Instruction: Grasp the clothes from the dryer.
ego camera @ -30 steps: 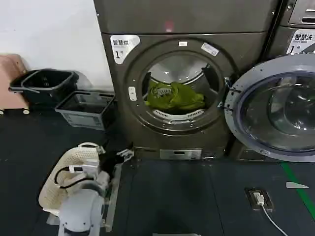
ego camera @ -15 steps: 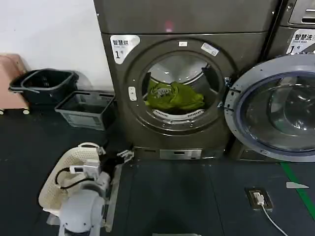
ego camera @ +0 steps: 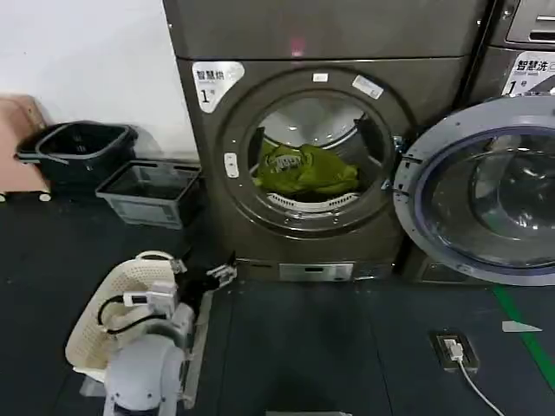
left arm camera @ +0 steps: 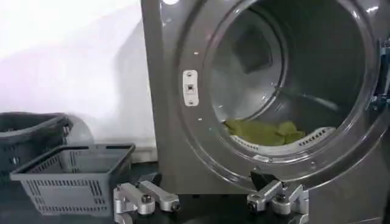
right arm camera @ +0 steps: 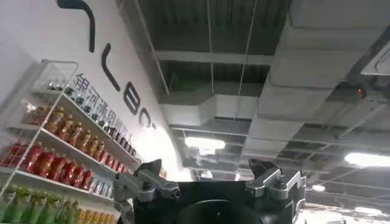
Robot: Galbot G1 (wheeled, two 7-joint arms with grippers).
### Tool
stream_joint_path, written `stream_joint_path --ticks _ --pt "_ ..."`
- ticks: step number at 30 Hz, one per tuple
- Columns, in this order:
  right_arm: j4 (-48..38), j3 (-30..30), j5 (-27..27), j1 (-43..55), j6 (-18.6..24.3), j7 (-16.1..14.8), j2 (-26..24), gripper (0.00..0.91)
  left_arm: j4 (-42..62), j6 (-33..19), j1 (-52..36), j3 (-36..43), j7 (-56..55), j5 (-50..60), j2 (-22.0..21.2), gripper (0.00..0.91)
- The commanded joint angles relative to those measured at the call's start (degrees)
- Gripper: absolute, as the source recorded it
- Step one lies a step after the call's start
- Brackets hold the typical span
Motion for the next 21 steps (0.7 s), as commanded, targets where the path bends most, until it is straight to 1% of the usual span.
stream_joint_path --ticks 1,21 --pt "-0.16 0.03 -0.01 0.06 0.13 0.28 0.00 0.907 0.09 2.81 -0.02 -0.07 0.17 0.13 0.05 0.907" --pt "-0.75 0.56 -0.04 -0.03 0.06 0.60 0.29 0.907 0.12 2.81 -0.08 0.05 0.70 0.07 0.20 0.907"
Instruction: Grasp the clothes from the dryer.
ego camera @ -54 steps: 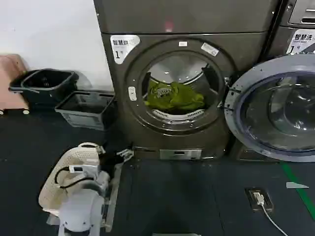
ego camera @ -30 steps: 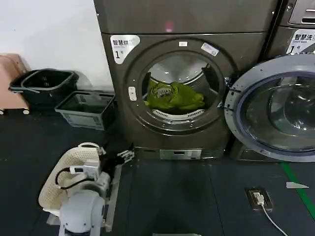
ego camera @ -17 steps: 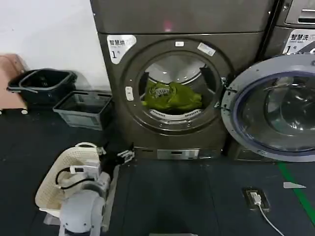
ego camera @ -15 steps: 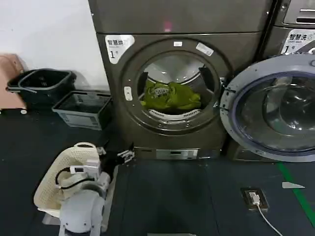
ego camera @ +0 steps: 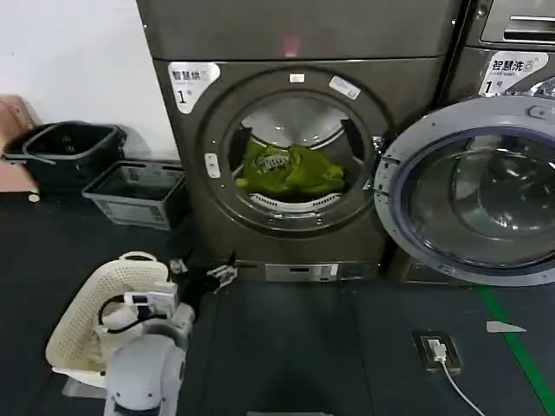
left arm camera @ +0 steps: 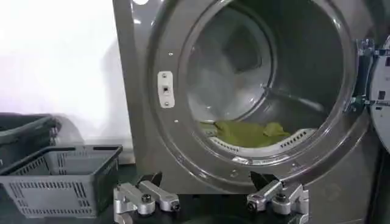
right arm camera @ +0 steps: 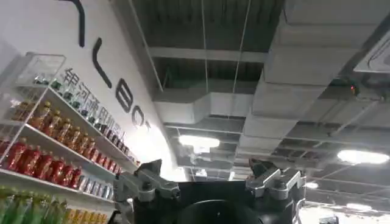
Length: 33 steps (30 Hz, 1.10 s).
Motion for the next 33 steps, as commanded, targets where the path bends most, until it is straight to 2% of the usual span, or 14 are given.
stream_joint_path --ticks 1,33 --pt "0.01 0.22 0.01 -0.08 0.02 0.05 0.06 0.907 0.04 2.81 -0.10 0.05 0.06 -0.06 0.11 0.907" --pt "-0.09 0.69 0.13 -0.31 0.12 0.37 0.76 0.907 -0.05 2.81 -0.41 -0.04 -0.08 -0.08 0.64 0.907"
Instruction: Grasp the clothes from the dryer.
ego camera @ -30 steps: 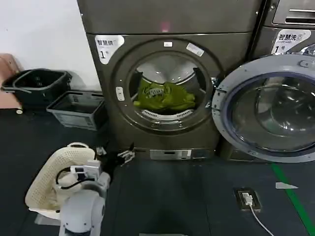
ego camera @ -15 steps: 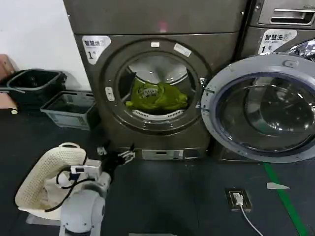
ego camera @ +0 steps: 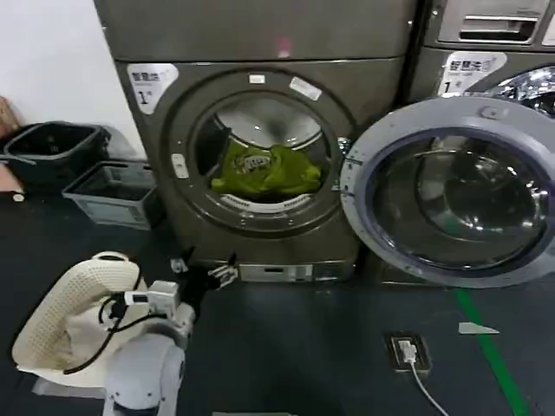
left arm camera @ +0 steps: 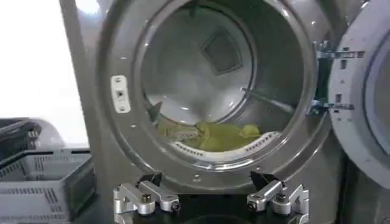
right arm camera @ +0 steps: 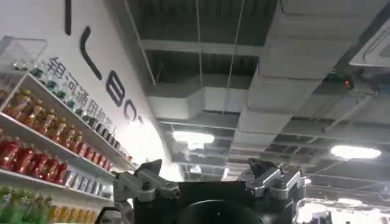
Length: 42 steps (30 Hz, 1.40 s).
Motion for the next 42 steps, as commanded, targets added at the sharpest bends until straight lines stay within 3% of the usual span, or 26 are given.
stream_joint_path --ticks 1,42 --pt "0.00 0.03 -0.02 0.06 0.05 0.00 0.02 0.907 0.00 2.81 -0.01 -0.02 0.00 0.06 -0.07 0.907" --pt "-0.17 0.44 1.35 0.43 2.45 0.36 1.02 0.907 0.07 2.81 0.58 -0.04 -0.34 0.76 -0.68 0.907"
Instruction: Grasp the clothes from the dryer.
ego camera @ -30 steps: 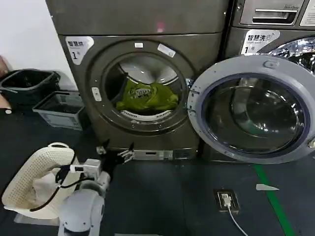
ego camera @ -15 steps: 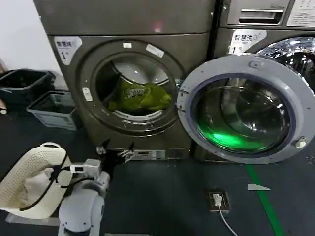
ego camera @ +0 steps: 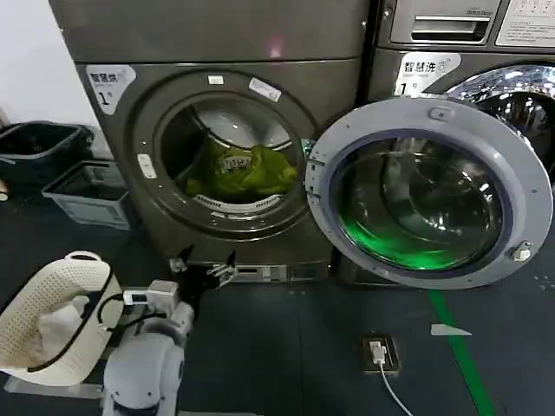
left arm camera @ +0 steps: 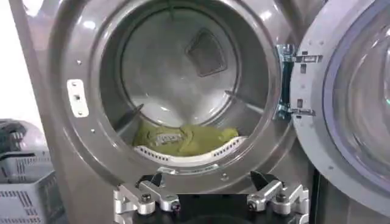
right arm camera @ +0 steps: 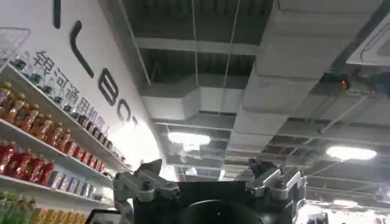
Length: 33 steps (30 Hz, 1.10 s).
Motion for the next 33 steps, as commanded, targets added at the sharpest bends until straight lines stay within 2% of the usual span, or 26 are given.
stream_joint_path --ticks 1,33 --pt "-0.09 -0.05 0.06 0.06 0.14 -0.01 0.02 0.907 0.04 2.81 0.01 0.03 -0.01 0.03 -0.02 0.907" --pt "0.09 -0.38 -0.01 0.26 0.06 -0.03 0.35 0.907 0.22 2.81 0.25 -0.14 -0.05 -0.83 0.22 0.907"
